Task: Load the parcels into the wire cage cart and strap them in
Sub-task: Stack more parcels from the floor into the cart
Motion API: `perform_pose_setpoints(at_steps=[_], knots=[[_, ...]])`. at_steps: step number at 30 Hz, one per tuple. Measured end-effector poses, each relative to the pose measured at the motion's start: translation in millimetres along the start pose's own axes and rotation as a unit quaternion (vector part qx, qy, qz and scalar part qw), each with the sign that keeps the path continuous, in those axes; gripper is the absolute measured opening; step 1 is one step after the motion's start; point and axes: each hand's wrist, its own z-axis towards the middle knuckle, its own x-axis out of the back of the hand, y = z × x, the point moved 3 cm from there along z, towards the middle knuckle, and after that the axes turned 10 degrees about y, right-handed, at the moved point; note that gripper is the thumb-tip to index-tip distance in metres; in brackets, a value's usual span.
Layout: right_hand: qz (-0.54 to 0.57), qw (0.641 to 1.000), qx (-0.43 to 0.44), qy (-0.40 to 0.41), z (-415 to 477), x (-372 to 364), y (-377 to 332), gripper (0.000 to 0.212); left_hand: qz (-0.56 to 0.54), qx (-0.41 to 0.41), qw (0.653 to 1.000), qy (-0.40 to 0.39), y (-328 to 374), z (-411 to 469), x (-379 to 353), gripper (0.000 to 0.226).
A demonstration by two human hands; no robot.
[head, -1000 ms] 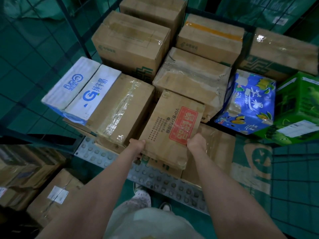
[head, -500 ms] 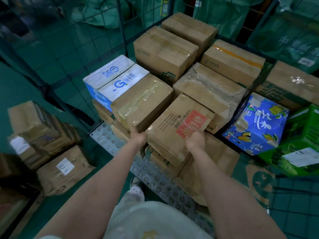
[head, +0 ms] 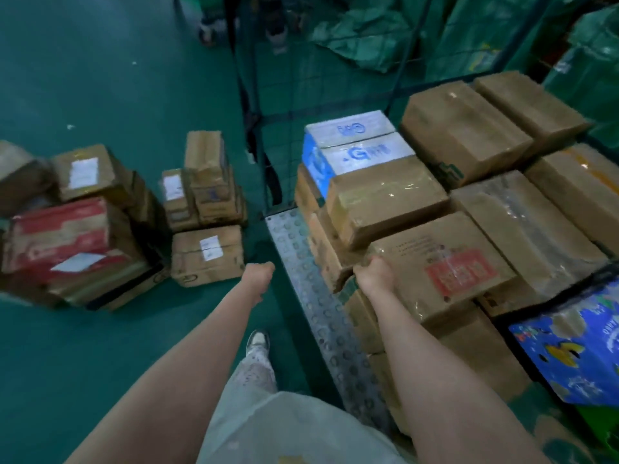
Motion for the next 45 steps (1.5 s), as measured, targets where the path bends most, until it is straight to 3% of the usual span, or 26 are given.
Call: perform_pose_setpoints(at_steps=[6, 11, 15, 19, 25, 36, 45], knots=[[-0.046, 0.996, 0.052, -0.059, -14.0, -59.9, -47.1, 0.035, -0.055, 0.048, 0.996, 0.058, -18.4, 25.1, 58.4, 0.023], [-0.079, 0.990, 0.061, -0.102, -18.3, -118.9, -94.7, 0.042, -0.066, 0.037, 0.993, 0.096, -11.2, 58.3, 114.7, 0.032], [-0.084, 0.985, 0.067, -0.133, -22.9, -179.1, -142.9, 0.044, -0.079, 0.052, 0.989, 0.114, 6.6, 97.7, 160.9, 0.012], [-0.064, 0.982, 0.065, -0.162, -27.4, -235.6, -185.0, 0.045, -0.087, 0.042, 0.991, 0.094, 26.0, 140.4, 197.2, 0.038], [-0.063, 0.977, 0.063, -0.192, -15.5, -308.4, -226.5, 0.042, -0.068, 0.068, 0.990, 0.101, 30.7, 208.9, 240.4, 0.038], [-0.114, 0.969, 0.022, -0.217, 83.6, -458.2, -186.9, 0.040, -0.058, 0.111, 0.984, 0.124, -11.6, 382.1, 215.5, 0.038], [-0.139, 0.968, 0.014, -0.209, 172.9, -611.0, -95.4, 0.038, -0.025, 0.123, 0.981, 0.149, -106.9, 551.4, 179.2, 0.037]])
